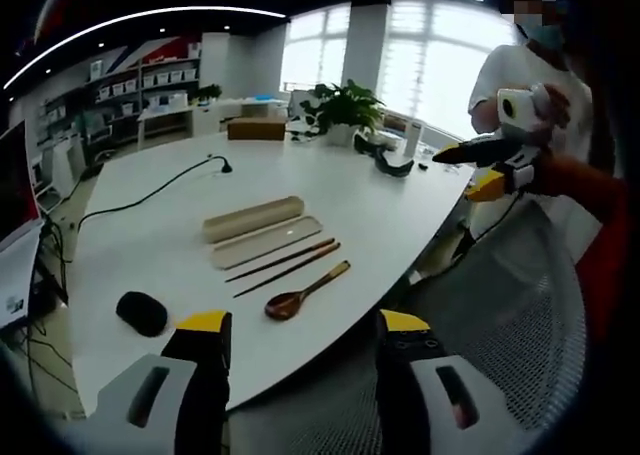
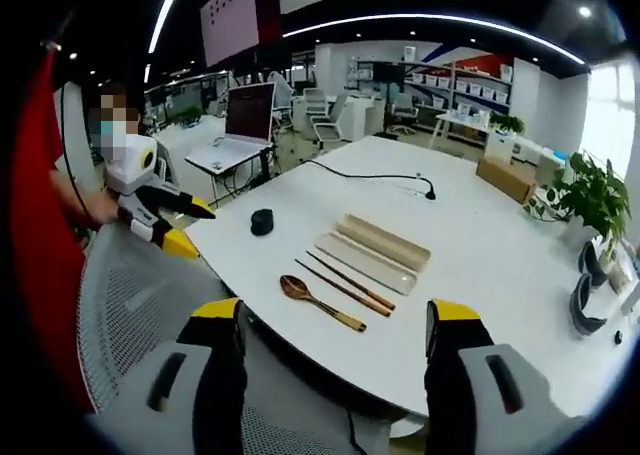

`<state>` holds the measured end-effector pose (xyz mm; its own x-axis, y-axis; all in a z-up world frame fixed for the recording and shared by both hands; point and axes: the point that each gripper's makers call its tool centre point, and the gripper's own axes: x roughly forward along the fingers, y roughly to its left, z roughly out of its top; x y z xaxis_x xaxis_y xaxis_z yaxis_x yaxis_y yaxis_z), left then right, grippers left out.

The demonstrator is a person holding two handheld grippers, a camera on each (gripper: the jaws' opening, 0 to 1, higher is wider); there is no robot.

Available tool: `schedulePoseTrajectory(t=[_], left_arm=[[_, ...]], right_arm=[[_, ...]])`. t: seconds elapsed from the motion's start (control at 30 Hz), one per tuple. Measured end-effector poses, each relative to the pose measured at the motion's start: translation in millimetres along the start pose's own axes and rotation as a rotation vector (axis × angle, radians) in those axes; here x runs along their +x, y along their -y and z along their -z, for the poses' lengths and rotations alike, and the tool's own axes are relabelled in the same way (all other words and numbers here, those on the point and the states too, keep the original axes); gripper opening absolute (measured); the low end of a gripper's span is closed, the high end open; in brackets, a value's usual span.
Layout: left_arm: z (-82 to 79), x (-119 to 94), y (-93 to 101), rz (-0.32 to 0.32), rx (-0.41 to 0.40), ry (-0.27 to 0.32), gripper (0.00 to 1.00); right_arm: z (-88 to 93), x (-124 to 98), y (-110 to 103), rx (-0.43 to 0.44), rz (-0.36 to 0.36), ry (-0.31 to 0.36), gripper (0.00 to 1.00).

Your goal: Arrange the utensils inside the cutlery case until each visible utensil rests in its matching compartment.

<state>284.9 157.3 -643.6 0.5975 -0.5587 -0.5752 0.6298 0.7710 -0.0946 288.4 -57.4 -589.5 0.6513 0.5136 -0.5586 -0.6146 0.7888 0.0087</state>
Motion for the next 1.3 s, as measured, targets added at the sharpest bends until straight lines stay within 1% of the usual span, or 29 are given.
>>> schedulePoseTrajectory(t=[0.1, 0.17, 0.2, 0.3, 0.47, 0.53, 0.63, 0.77, 0.83, 0.93, 1.0, 1.07, 1.13, 1.23, 1.3], left_arm=[[0.8, 0.1, 0.0, -0.001, -0.001, -0.005, 0.59], [1.2, 0.4, -0.1, 0.0, -0.001, -0.007, 0.59], [1.3, 0.6, 0.1, 0.001, -0.001, -0.007, 0.59], [1.5, 0.7, 0.7, 0.004, -0.002, -0.009, 0.58], [1.3, 0.8, 1.2, 0.004, 0.001, -0.008, 0.57], [1.6, 0.9, 1.3, 0.005, -0.001, -0.01, 0.57], [2.9, 1.3, 2.1, 0.011, 0.001, -0.018, 0.57], [4.9, 2.1, 2.9, 0.017, 0.0, -0.03, 0.57], [7.1, 2.6, 2.9, 0.02, -0.004, -0.041, 0.57], [4.6, 3.3, 6.0, 0.036, 0.009, -0.027, 0.57], [2.6, 2.6, 4.8, 0.028, 0.007, -0.016, 0.57], [2.1, 1.3, 2.5, 0.015, -0.002, -0.012, 0.57], [4.3, 1.3, -0.7, 0.002, -0.014, -0.022, 0.57], [-0.4, -0.2, -0.1, -0.001, -0.006, 0.005, 0.57], [1.1, 0.5, -0.5, -0.003, -0.011, -0.003, 0.57]], right_arm=[[2.1, 4.0, 3.2, -0.02, 0.019, -0.013, 0.69], [3.4, 6.4, 4.9, -0.034, 0.025, -0.03, 0.66], [2.9, 6.9, 5.2, -0.035, 0.027, -0.03, 0.63], [-1.0, 8.2, 5.7, -0.045, 0.029, -0.026, 0.61], [0.3, 10.1, 6.7, -0.125, 0.043, -0.06, 0.56], [1.0, 10.7, 8.3, -0.144, 0.05, -0.07, 0.55], [-0.8, 11.9, 9.5, -0.147, 0.049, -0.07, 0.55], [-5.6, 13.9, 7.2, -0.146, 0.042, -0.06, 0.5], [-8.2, 14.7, 4.7, -0.138, 0.037, -0.058, 0.5], [-12.1, 16.8, 1.8, -0.134, 0.035, -0.036, 0.49], [-13.5, 17.7, 0.3, -0.131, 0.035, -0.025, 0.48], [-11.1, 17.2, 0.1, -0.147, 0.03, -0.043, 0.47], [-11.8, 17.8, 0.7, -0.169, 0.021, -0.041, 0.47], [-12.6, 22.4, 9.0, -0.151, 0.025, -0.046, 0.46], [-13.5, 23.8, 9.8, -0.154, 0.027, -0.058, 0.44]])
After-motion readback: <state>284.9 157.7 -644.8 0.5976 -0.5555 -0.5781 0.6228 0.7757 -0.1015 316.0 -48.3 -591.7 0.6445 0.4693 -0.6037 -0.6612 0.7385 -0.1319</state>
